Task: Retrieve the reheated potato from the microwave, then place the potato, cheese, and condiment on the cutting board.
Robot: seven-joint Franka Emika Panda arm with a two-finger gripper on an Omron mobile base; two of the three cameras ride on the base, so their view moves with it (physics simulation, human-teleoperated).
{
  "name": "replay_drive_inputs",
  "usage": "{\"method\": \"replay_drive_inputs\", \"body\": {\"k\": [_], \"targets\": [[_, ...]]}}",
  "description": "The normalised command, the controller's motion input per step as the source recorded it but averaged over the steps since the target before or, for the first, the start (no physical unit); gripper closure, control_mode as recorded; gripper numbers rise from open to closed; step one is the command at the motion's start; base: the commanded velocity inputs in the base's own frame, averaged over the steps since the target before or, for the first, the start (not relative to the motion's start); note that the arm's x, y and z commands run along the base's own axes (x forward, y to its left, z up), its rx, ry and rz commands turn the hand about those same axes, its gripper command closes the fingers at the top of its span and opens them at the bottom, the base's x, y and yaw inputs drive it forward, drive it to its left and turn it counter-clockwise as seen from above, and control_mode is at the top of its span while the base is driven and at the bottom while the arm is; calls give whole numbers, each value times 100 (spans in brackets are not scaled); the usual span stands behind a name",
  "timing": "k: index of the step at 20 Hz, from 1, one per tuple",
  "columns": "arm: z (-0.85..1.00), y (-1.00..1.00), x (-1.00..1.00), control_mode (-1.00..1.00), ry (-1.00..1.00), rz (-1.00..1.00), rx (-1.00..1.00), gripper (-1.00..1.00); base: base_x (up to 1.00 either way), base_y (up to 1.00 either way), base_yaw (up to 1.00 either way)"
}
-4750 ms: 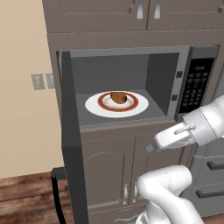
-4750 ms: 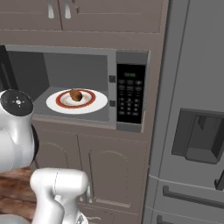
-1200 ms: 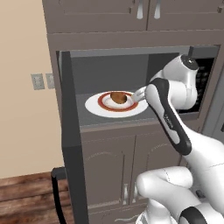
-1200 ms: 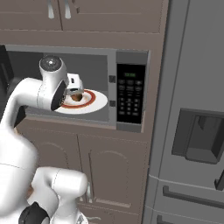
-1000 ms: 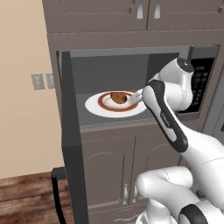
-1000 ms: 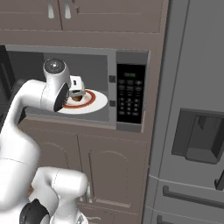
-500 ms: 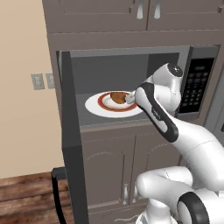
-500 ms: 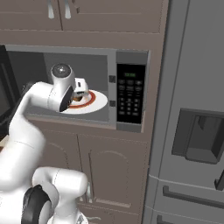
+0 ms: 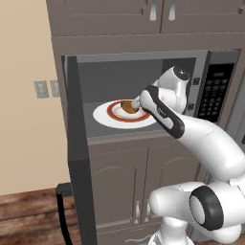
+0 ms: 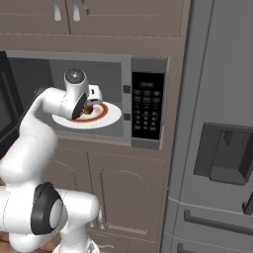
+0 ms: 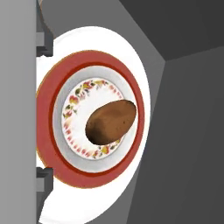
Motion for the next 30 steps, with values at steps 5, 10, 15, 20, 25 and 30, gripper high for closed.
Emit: {"method": "replay_drive_inputs", "body": {"k": [5, 10, 15, 20, 25, 30], "targets": [[-19, 11, 34, -100, 0, 0, 0, -100, 0, 0, 0], [-20, 10, 38, -100, 0, 0, 1, -100, 0, 0, 0], [-17, 1, 32, -100, 1, 0, 0, -100, 0, 0, 0], [-14, 1, 27, -100, 1, 1, 0, -100, 0, 0, 0], [-4, 3, 23, -100, 1, 2, 0, -100, 0, 0, 0], [-8, 9, 10, -100, 1, 3, 0, -100, 0, 0, 0]]}}
